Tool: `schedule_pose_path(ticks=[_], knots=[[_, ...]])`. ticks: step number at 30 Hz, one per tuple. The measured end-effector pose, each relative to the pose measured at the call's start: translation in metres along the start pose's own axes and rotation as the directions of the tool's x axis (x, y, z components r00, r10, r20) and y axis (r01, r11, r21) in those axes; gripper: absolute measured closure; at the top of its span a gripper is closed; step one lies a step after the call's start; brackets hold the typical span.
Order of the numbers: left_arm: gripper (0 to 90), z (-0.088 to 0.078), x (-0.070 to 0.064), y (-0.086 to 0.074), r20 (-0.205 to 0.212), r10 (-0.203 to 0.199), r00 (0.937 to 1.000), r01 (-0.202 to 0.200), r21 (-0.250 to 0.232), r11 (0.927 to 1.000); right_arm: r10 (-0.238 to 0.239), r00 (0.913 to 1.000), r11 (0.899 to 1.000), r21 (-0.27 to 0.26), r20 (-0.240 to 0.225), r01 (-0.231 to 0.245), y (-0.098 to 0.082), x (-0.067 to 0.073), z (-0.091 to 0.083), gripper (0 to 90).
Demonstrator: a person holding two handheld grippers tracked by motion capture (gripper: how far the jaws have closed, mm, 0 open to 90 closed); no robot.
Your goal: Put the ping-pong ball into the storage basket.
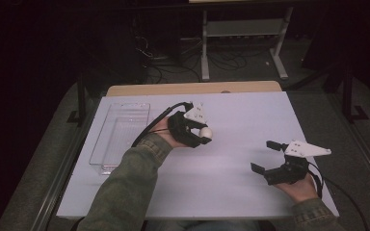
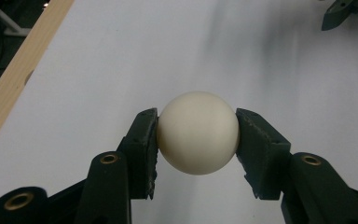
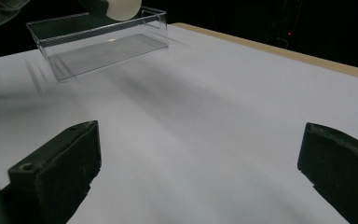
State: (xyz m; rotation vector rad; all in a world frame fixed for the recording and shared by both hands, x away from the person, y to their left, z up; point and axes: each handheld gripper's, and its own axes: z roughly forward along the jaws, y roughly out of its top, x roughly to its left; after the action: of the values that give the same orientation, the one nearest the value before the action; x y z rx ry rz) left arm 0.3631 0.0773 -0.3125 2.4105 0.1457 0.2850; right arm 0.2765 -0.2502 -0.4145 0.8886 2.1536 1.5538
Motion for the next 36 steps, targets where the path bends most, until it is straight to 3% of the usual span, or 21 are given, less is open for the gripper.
schedule_pose_path(ticks=[29, 36], knots=[[50.7, -0.034, 0.002, -0.027, -0.038, -0.025, 0.999, 0.027, 0.041, 0.9988, -0.002, 1.0, 1.0, 0.008, -0.002, 0.002, -0.001, 0.001, 0.001, 0.0], [50.7, -0.044, 0.004, -0.039, -0.051, -0.046, 0.9977, 0.047, 0.027, 0.9985, -0.003, 1.0, 1.0, 0.005, -0.003, 0.003, -0.001, 0.001, 0.001, 0.0]])
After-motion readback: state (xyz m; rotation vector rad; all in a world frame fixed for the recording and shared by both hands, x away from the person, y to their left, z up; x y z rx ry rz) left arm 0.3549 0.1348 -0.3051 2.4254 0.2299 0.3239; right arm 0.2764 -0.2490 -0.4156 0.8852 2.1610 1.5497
